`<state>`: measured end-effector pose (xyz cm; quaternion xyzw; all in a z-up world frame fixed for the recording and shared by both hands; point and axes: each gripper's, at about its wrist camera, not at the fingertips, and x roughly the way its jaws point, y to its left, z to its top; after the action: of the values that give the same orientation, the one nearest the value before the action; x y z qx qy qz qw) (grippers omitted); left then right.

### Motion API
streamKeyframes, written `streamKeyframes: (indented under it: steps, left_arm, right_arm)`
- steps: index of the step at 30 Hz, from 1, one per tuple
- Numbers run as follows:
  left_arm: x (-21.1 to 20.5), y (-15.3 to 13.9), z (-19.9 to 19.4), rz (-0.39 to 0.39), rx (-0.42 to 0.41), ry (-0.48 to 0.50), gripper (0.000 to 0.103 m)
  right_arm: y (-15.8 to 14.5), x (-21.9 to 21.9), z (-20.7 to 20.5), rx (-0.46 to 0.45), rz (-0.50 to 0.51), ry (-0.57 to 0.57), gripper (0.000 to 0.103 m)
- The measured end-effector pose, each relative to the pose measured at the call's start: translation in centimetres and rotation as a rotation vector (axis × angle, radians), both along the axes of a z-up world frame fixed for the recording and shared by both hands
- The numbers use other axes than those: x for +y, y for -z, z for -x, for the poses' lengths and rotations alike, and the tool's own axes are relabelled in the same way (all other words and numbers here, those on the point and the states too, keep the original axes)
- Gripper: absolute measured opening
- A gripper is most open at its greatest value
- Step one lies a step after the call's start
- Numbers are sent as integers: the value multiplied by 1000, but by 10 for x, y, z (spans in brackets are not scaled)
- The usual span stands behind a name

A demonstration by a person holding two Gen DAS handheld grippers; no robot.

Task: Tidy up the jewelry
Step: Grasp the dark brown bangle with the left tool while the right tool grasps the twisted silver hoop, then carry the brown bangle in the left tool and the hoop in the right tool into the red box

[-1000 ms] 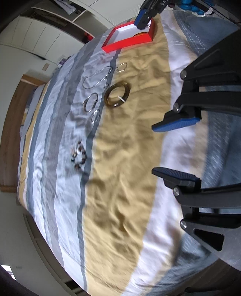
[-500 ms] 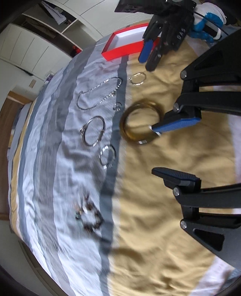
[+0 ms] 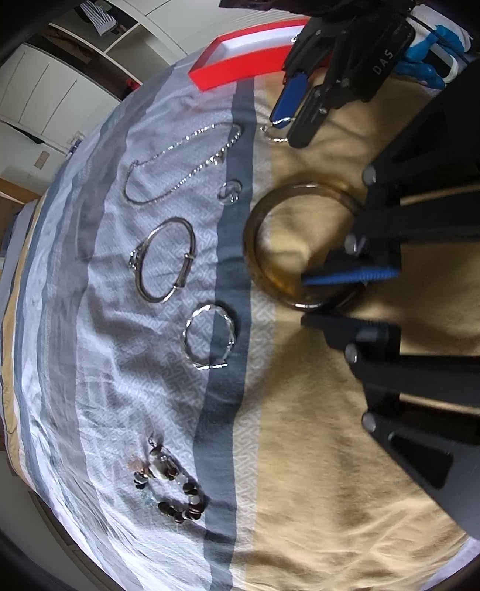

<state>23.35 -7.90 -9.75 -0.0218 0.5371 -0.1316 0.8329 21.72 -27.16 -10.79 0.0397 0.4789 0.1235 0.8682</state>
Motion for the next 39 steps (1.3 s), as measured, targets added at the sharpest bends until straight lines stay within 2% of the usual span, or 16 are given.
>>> streamKeyframes:
  steps: [2, 12, 26, 32, 39]
  left_arm:
    - [0, -1, 1, -4, -3, -3, 8]
    - [9, -21, 22, 14, -37, -24, 8]
    - [7, -85, 66, 24, -142, -20, 8]
    - [-24, -108, 82, 40, -171, 32, 8]
    - [-80, -117, 89, 40, -178, 124, 8]
  right_arm:
    - [0, 0, 0, -3, -6, 2, 40]
    - [-22, 0, 19, -49, -17, -8, 40]
    - [-85, -18, 74, -167, -22, 23, 39]
    - [-99, -50, 102, -193, -20, 72, 40]
    - [-100, -109, 125, -196, -1, 169, 40]
